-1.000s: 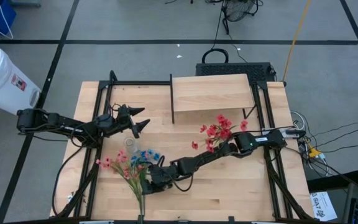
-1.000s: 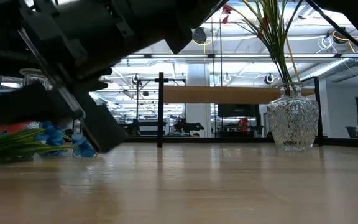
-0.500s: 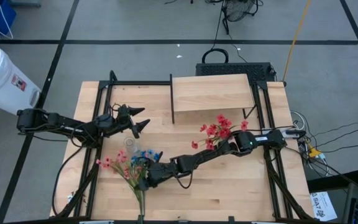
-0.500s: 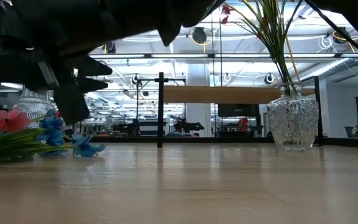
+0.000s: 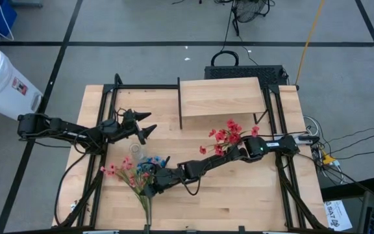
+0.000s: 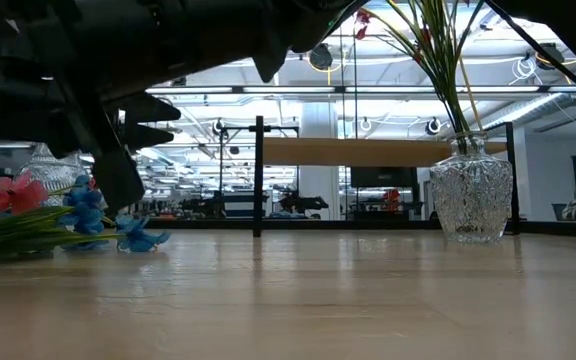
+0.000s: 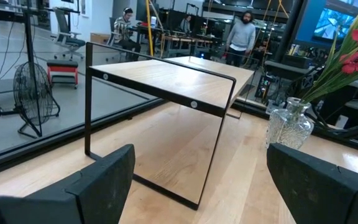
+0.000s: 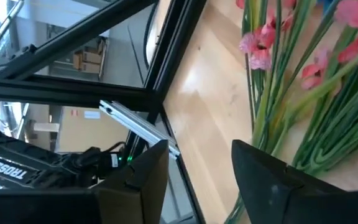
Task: Pick and place flowers into a vace then onto a shelf
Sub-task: Put the blue flowers into the right transparent vase
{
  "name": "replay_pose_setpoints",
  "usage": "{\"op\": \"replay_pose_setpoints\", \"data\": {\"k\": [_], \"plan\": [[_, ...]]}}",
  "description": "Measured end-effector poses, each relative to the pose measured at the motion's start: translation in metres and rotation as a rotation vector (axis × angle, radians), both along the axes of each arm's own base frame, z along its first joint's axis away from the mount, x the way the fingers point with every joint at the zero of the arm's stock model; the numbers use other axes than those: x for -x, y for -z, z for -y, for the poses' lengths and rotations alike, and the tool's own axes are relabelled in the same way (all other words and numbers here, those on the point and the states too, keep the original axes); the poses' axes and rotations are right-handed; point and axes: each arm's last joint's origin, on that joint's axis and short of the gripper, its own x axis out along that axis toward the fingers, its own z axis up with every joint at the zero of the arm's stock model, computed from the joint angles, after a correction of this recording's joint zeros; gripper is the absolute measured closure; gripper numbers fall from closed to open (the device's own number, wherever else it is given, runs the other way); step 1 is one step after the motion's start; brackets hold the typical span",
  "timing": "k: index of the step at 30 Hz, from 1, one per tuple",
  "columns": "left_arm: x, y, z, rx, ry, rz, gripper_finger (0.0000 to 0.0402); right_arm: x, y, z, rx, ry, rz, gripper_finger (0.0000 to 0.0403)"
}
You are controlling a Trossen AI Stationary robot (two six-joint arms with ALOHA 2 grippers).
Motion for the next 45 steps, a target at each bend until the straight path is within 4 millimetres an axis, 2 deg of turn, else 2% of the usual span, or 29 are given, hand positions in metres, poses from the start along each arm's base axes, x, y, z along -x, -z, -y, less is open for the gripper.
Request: {"op": "replay_pose_setpoints", "data": {"k": [14, 25, 31, 39, 42, 45], "plan": [[0.0, 0.0, 0.0, 0.0, 0.0, 0.0, 0.0036, -0.006, -0.002, 0.019, 0.031, 0.018, 0.031, 0.0247], [0.0, 0.0, 0.0, 0.0, 0.0, 0.0, 0.0036, 0.001, 0.014, 0.024, 0.099, -0.016, -0.131, 0.0265], [0.0, 0.0, 0.0, 0.0, 0.0, 0.0, 0.0036, 0.005, 0.018, 0.017, 0.134, -0.045, -0.169, 0.0282], [0.0, 0.0, 0.0, 0.0, 0.0, 0.0, 0.0036, 0.019, 0.03, 0.003, 0.2, -0.097, -0.314, 0.0311], [0.0, 0.0, 0.0, 0.0, 0.0, 0.0, 0.0036, 0.017, 0.026, -0.002, 0.243, -0.12, -0.235, 0.0323], [0.0, 0.0, 0.0, 0.0, 0.0, 0.0, 0.0036, 0.009, 0.011, -0.012, 0.227, -0.122, -0.034, 0.0333]]}}
